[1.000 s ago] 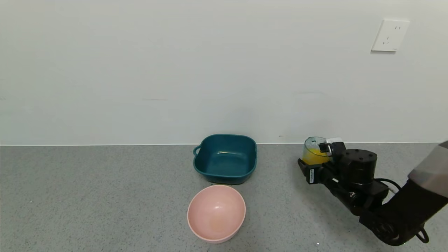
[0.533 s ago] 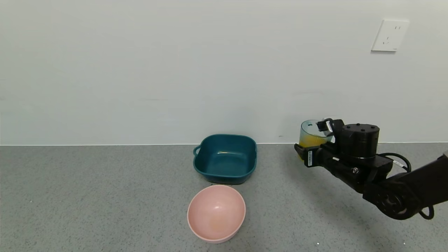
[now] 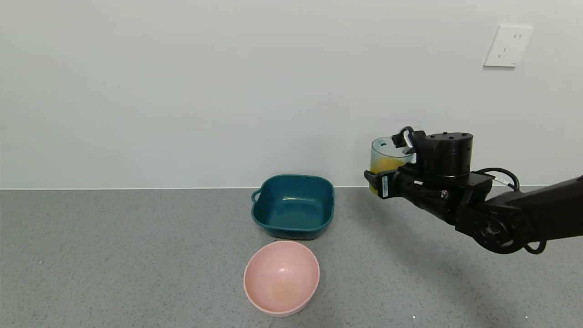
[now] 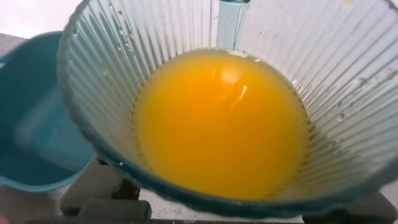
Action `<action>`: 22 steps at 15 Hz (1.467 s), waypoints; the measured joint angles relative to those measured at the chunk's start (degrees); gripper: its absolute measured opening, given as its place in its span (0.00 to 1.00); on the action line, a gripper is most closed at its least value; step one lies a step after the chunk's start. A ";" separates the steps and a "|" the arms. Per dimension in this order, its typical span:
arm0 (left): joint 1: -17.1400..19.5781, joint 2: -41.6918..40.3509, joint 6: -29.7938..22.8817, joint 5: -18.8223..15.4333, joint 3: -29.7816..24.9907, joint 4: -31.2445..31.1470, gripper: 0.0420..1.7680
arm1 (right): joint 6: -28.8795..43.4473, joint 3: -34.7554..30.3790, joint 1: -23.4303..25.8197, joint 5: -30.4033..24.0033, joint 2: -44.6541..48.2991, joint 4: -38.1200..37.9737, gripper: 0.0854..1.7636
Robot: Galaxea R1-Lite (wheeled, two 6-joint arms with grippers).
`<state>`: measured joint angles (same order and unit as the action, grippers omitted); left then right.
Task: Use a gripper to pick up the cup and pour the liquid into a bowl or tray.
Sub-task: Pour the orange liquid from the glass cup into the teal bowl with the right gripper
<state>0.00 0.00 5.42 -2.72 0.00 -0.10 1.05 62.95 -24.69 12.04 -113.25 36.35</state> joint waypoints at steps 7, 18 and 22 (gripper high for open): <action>0.00 0.00 0.00 0.00 0.00 0.00 0.97 | 0.02 11.80 -3.36 0.51 -1.06 -10.18 0.75; 0.00 0.00 0.00 0.00 0.00 -0.01 0.97 | -4.16 22.27 -4.39 0.00 -5.96 -16.07 0.75; 0.00 0.00 0.00 0.00 0.00 0.00 0.97 | -8.16 26.27 -5.81 0.09 -9.11 -18.30 0.75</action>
<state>0.00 0.00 5.42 -2.72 0.00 -0.10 -7.11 89.22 -30.50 12.13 -122.36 18.05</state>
